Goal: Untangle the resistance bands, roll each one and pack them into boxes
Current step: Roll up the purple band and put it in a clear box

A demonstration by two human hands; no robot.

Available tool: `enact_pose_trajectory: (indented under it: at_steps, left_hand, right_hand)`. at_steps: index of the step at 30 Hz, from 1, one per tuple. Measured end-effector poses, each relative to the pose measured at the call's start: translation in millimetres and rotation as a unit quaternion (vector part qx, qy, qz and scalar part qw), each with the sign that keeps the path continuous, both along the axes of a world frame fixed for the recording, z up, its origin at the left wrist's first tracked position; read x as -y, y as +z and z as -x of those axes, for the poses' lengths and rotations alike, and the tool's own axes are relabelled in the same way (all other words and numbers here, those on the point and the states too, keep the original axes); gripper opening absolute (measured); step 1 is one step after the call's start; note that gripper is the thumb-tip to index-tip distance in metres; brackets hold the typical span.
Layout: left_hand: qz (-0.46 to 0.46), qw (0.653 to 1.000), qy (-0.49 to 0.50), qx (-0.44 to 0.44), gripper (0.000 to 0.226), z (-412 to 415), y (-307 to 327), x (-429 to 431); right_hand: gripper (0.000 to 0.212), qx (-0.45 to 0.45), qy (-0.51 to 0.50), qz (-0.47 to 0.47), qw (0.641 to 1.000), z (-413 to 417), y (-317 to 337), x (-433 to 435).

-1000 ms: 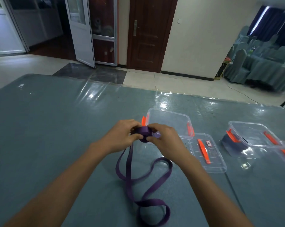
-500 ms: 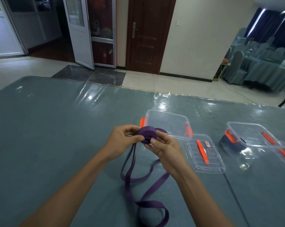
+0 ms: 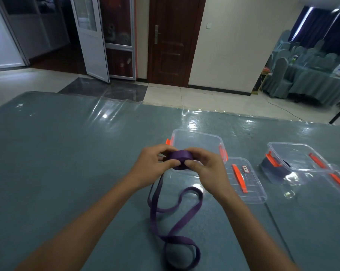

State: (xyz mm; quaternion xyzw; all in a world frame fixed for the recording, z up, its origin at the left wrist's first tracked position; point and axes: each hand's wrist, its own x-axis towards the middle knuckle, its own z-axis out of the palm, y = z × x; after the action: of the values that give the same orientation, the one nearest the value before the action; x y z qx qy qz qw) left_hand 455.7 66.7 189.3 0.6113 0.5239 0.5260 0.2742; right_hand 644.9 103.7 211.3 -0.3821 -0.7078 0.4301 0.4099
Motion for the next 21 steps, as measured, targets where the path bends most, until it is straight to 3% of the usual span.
enact_pose_trajectory:
  at_steps: [2, 4, 7, 9, 11, 13, 14, 16, 21]
  left_hand:
    - [0.010, 0.997, 0.023, 0.072, 0.029, -5, -5, 0]
    - [0.020, 0.993, 0.043, 0.110, 0.031, -7, -10, 1]
    - [0.018, 0.995, 0.057, 0.082, 0.029, -6, -14, 2]
    - [0.007, 0.998, 0.051, 0.040, 0.024, -1, -15, 3]
    - [-0.003, 0.999, 0.034, -0.014, 0.028, 5, -14, 3]
    - [-0.007, 0.996, 0.011, -0.084, 0.027, 11, -14, 2]
    - [-0.008, 0.993, 0.000, -0.117, 0.025, 13, -14, 2]
    - [-0.011, 0.987, -0.016, -0.158, 0.024, 15, -13, 1]
    - [-0.037, 0.983, -0.035, -0.174, 0.025, 12, -7, 1]
  right_hand:
    - [0.028, -0.128, 0.000, 0.129, 0.983, 2, -2, 0]
    - [0.027, -0.235, 0.023, 0.244, 0.941, 6, -7, 3]
    - [0.030, -0.305, 0.045, 0.322, 0.895, 10, -15, 7]
    - [0.029, -0.254, 0.030, 0.287, 0.923, 12, -18, 10]
    - [0.033, -0.064, -0.017, 0.108, 0.992, 8, -20, 8]
    - [0.042, 0.142, -0.022, -0.095, 0.985, 4, -20, 5]
    - [0.042, 0.198, -0.001, -0.142, 0.970, 3, -17, 3]
    - [0.038, 0.238, 0.018, -0.146, 0.960, 4, -9, 0]
    - [0.027, 0.233, 0.018, -0.088, 0.968, 1, 6, -6]
